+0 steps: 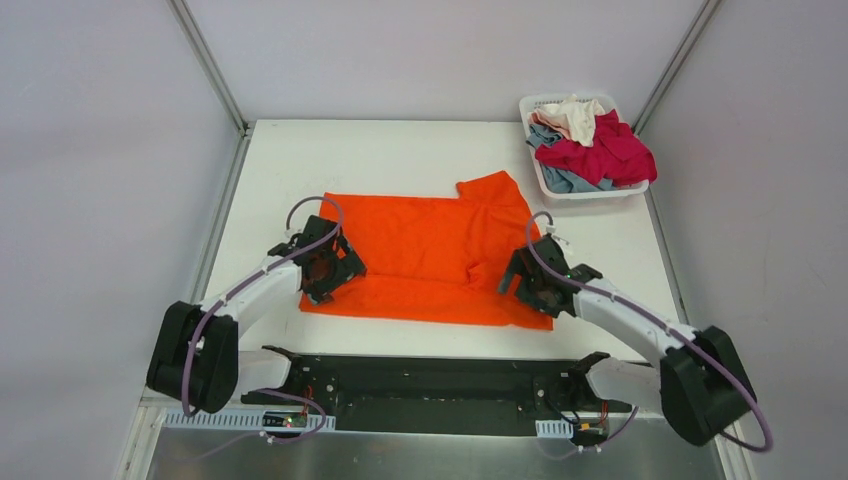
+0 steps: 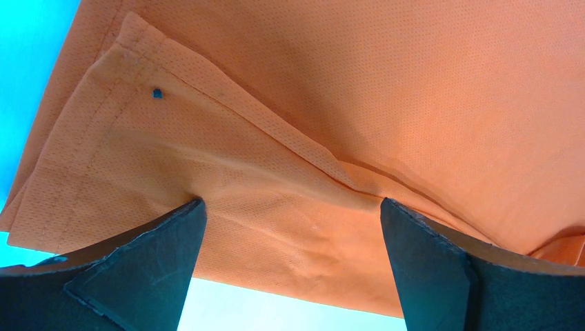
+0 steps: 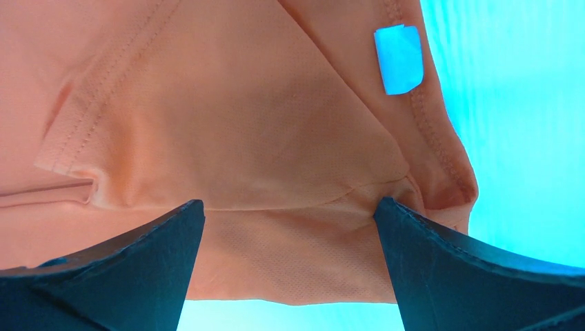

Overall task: Fold and stack the t-shirts
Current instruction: Fold the flattened tshirt in 1/3 of the way

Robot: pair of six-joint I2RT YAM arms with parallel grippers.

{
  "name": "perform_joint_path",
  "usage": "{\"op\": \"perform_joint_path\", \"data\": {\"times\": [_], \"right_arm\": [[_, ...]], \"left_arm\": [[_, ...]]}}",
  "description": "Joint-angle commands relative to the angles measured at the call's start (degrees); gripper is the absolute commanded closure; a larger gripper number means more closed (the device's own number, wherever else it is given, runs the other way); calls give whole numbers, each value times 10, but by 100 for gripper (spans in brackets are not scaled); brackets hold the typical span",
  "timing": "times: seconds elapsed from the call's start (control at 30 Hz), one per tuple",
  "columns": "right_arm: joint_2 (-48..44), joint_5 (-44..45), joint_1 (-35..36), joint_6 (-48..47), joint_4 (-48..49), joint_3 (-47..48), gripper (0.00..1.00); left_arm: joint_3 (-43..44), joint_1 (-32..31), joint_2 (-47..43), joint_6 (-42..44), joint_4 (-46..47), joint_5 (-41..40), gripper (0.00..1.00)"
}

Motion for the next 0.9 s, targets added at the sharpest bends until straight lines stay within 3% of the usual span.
{"op": "perform_joint_path", "data": {"times": [0.0,0.2,0.47,0.87], "right_arm": [[-93,-61,6,58,-65,-60,1],[-156,-73,7,43,-105,-73,1],[-151,-66,7,35,-144,-45,1],[-169,-62,7,14,-145,-22,1]], "left_arm": [[-51,-29,-50,-46,-94,-22,1],[-94,-43,-113,-79,-125,5,1],[-142,-57,-195,-123,-152,44,1],[-124,-62,-252,-125,-194,40,1]]}}
